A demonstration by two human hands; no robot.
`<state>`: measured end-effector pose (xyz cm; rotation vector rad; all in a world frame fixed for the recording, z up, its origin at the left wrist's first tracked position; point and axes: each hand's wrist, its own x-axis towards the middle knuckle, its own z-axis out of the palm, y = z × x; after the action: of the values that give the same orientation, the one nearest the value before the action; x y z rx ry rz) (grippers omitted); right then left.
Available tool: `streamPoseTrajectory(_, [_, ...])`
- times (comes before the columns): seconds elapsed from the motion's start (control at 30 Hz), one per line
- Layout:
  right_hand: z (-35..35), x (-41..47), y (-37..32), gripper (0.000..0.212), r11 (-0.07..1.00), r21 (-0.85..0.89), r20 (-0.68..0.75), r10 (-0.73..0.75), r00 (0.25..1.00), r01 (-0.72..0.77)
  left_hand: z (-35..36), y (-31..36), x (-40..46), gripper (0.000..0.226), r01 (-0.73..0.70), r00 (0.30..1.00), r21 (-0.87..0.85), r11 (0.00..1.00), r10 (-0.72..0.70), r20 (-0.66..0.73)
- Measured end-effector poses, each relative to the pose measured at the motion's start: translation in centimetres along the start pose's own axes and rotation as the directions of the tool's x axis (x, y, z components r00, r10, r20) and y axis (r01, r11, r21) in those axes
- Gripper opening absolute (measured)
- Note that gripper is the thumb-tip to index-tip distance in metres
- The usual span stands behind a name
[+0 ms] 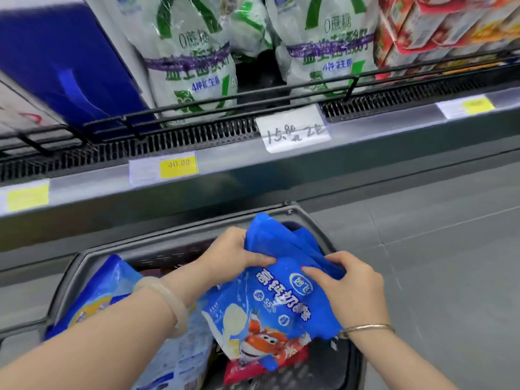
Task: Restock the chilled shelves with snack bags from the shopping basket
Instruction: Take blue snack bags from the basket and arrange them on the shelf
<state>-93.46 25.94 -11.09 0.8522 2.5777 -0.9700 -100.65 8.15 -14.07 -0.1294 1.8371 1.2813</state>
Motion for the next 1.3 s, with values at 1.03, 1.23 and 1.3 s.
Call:
streamPoseTrajectory(1.03, [-16.2, 2.7, -29.9, 0.014, 0.699, 0.715, 0.402, -0.445, 0.800, 0.030, -17.6, 26.8, -17.8, 0.026, -0.174, 0.894, -0.706, 0.686, -0.191, -0.406])
streamPoseTrajectory(1.23, [-19.1, 3.8, -34.6, 0.021, 0.651, 0.756, 0.313, -0.453, 0.835, 0.071, -19.9, 28.0, -19.8, 0.068, -0.399, 0.901, -0.582, 0.708, 0.185, -0.392])
streamPoseTrajectory(1.3, [-20.2, 4.3, -35.9, 0.021, 0.635, 0.767, 0.283, -0.459, 0.842, 0.089, -20.1, 28.3, -19.9, 0.064, -0.368, 0.929, -0.630, 0.684, 0.249, -0.272])
